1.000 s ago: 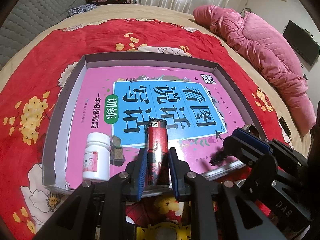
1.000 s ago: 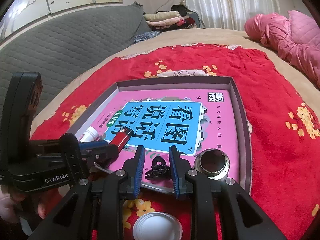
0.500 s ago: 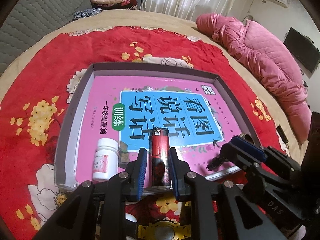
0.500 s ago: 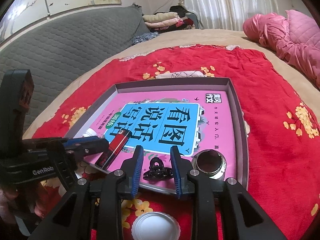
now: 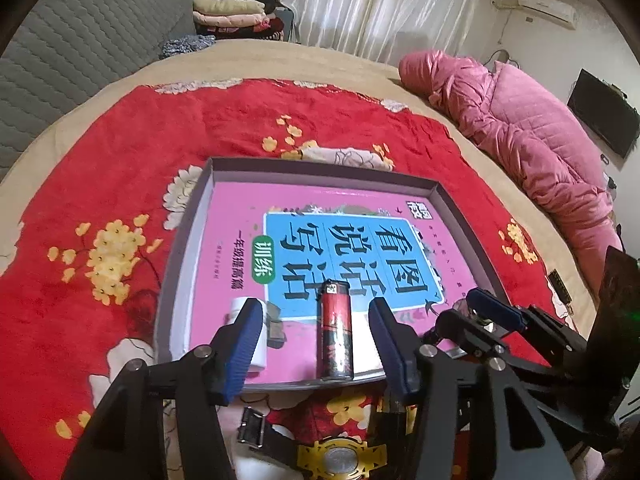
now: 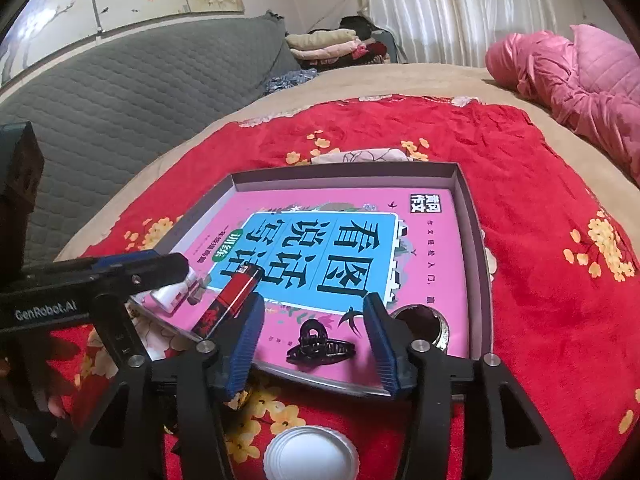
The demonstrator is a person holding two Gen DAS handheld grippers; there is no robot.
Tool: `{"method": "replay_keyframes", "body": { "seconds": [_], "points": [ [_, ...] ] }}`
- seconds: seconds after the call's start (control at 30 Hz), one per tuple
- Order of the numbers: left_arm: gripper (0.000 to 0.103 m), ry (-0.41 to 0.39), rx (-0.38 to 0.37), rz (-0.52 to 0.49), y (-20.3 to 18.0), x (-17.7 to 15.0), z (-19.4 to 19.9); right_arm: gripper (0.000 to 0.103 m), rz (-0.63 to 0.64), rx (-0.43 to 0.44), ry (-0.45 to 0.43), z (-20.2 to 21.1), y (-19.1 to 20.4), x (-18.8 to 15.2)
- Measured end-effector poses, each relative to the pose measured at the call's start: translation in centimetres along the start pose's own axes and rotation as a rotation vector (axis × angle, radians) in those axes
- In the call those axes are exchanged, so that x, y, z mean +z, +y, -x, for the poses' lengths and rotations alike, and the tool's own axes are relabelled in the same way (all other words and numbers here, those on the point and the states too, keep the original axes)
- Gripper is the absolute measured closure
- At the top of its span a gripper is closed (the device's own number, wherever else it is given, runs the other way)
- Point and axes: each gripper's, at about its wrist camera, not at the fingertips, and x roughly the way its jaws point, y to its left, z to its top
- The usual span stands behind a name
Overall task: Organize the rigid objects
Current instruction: 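Open both grippers to release the lighter and clip onto the workbook, then move the left gripper to the white earbuds case while the right gripper moves to the white bottle cap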
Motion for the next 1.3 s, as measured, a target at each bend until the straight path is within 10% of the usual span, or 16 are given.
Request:
{"method": "replay_keyframes", "body": {
  "seconds": [1.3],
  "points": [
    [0.047,-0.035,0.045,0.017,3.0,-3.2,6.5,0.028,0.010,-0.103,-0.062,7.1,0.8,-2.8]
  ]
}}
